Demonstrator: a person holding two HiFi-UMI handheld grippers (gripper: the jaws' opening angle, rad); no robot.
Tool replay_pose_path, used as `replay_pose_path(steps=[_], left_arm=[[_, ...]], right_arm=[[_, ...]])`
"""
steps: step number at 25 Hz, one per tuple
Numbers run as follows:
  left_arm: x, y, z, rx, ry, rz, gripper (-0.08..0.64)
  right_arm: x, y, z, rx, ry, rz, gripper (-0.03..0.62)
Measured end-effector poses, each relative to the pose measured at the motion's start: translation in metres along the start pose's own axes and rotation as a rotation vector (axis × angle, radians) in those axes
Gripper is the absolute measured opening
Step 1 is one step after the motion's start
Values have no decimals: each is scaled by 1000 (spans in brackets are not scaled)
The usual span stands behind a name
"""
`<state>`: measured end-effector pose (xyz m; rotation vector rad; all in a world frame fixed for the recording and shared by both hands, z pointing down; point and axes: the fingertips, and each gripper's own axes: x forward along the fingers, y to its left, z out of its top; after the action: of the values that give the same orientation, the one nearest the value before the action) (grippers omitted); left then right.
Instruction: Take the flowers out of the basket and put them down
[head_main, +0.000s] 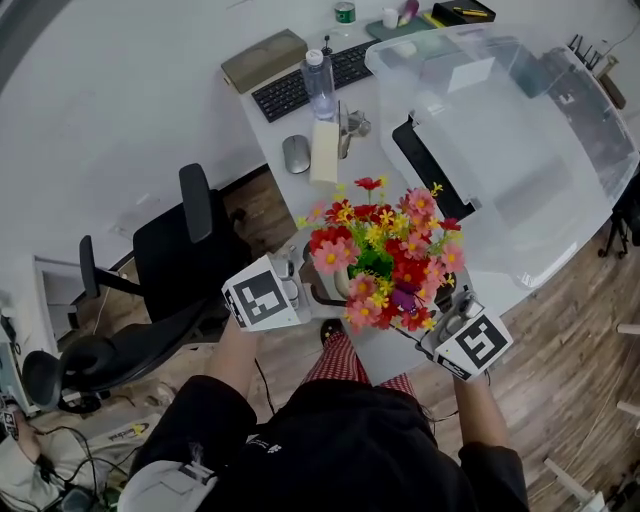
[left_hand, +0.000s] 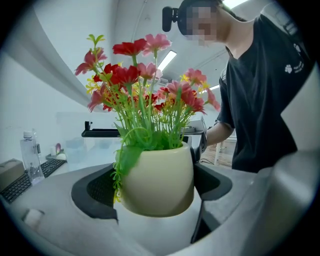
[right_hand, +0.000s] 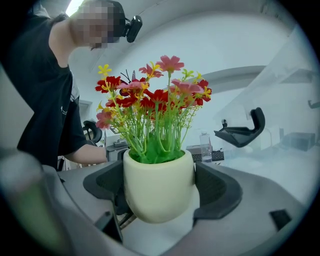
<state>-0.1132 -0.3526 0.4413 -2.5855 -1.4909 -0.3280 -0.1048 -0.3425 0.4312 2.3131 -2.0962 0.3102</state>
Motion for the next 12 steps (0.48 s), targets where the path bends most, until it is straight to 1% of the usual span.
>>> replay_pose_path(steps=[5,12], left_arm=[[1,1,-9,-3,11,-3,463],[3,6,-22,-37,2,-1,462]], right_arm=[[4,-1,-8,8,7,-1,443],[9,-6,-19,22,17,0,443]])
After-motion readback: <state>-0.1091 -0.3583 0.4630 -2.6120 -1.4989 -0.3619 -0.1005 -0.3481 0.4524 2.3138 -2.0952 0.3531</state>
